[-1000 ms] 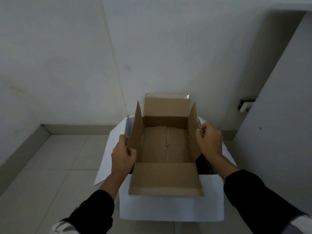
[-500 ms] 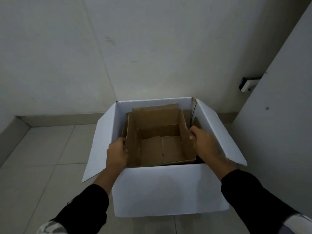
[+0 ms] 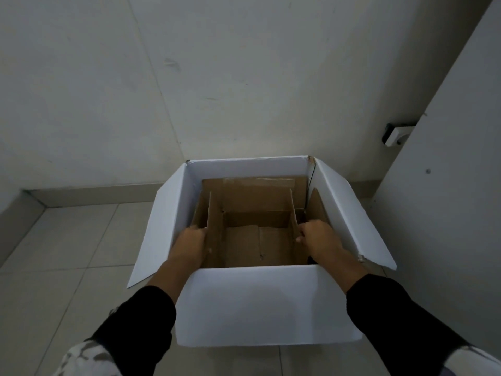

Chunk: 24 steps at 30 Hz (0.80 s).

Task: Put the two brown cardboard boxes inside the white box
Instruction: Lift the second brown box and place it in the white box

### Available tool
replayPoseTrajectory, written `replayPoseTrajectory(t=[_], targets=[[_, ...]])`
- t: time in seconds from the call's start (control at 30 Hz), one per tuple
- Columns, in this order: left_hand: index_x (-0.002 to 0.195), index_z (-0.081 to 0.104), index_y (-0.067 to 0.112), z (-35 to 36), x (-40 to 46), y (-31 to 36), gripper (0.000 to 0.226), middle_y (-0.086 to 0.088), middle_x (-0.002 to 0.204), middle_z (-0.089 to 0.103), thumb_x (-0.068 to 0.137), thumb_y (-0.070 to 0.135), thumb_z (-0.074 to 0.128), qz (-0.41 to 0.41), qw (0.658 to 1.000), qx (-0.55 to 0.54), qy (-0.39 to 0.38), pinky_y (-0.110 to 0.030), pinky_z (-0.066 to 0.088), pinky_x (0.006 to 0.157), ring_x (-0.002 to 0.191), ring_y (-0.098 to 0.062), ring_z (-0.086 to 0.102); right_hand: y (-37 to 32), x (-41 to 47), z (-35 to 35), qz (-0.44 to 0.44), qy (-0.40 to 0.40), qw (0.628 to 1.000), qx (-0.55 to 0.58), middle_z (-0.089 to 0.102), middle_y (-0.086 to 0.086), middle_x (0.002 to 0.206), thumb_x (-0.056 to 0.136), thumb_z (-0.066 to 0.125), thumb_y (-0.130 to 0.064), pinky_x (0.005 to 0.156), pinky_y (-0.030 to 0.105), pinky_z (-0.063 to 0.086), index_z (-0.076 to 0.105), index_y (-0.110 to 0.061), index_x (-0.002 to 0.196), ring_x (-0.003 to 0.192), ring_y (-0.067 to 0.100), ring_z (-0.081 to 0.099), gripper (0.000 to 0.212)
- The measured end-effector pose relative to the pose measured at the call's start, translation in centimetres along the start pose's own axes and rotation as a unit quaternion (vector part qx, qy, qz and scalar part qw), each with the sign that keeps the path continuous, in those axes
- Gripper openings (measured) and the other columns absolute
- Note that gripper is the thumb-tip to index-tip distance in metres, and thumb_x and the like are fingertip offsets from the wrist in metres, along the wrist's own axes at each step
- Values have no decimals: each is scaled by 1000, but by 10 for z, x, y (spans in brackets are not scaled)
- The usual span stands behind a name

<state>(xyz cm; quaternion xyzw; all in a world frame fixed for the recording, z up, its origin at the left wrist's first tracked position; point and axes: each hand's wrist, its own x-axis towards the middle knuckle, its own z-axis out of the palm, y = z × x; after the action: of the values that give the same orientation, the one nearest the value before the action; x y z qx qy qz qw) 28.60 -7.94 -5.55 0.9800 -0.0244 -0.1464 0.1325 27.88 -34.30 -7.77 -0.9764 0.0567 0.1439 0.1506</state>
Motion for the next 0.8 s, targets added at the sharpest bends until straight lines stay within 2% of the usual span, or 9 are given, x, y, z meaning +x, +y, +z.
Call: replayPoseTrajectory(t=[0.13,0.3,0.37,0.43,0.53,0.6,0.67,0.73,0.8], targets=[[112,60,5,3,-19,-3,26,-18,117,61,94,19,47,-3,987,-67,148,-43,46,102,107,-31,55,1,-28,0,-64,135,985,90,67,13,108,95,48,-24,86,36,50,60,-10,112,97,26,62,26],[100,61,-4,12,-51,-11,17,-23,109,59,88,3,52,3,961,-144,235,-43,44,89,103,-36,50,3,-63,13,-112,198,968,107,69,12,94,96,43,-22,75,33,45,65,-7,98,87,24,59,27],[103,56,-6,18,-62,-14,19,-25,111,56,87,3,53,-16,961,-138,241,-45,43,88,104,-38,48,9,-80,22,-111,209,967,92,68,12,89,97,37,-23,75,35,43,64,-6,91,85,27,58,33],[113,50,-8,25,-69,-15,30,-28,119,51,88,7,53,-46,958,-139,247,-48,41,95,111,-41,46,18,-95,29,-109,209,968,80,66,12,86,93,30,-28,76,37,41,61,-8,86,83,28,56,38],[129,36,-13,33,-75,-8,52,-32,134,41,89,15,55,-109,945,-193,239,-52,34,107,125,-45,37,34,-108,33,-112,181,976,45,63,10,91,91,24,-39,81,35,41,59,-11,91,88,26,55,45],[131,33,-13,35,-74,-3,55,-33,134,42,90,16,55,-114,941,-228,222,-54,36,107,125,-45,39,44,-114,32,-94,181,978,42,64,10,96,89,18,-51,84,34,42,60,-12,94,91,25,55,58],[130,34,-11,38,-73,4,54,-31,131,43,90,19,55,-100,943,-246,202,-56,41,102,121,-44,43,58,-121,28,-55,219,972,60,66,11,95,85,13,-65,84,36,45,62,-11,90,90,26,58,73],[131,32,-8,41,-73,13,55,-28,132,41,91,22,53,-77,949,-247,179,-55,45,99,118,-42,45,75,-125,23,-9,250,965,81,66,16,100,82,21,-68,91,44,45,63,-8,92,95,32,59,74],[131,30,-8,44,-70,25,54,-28,132,39,92,22,51,-53,958,-239,150,-54,47,96,117,-42,46,93,-126,18,32,233,967,96,57,20,121,80,32,-62,105,51,37,60,-4,105,114,36,52,69]])
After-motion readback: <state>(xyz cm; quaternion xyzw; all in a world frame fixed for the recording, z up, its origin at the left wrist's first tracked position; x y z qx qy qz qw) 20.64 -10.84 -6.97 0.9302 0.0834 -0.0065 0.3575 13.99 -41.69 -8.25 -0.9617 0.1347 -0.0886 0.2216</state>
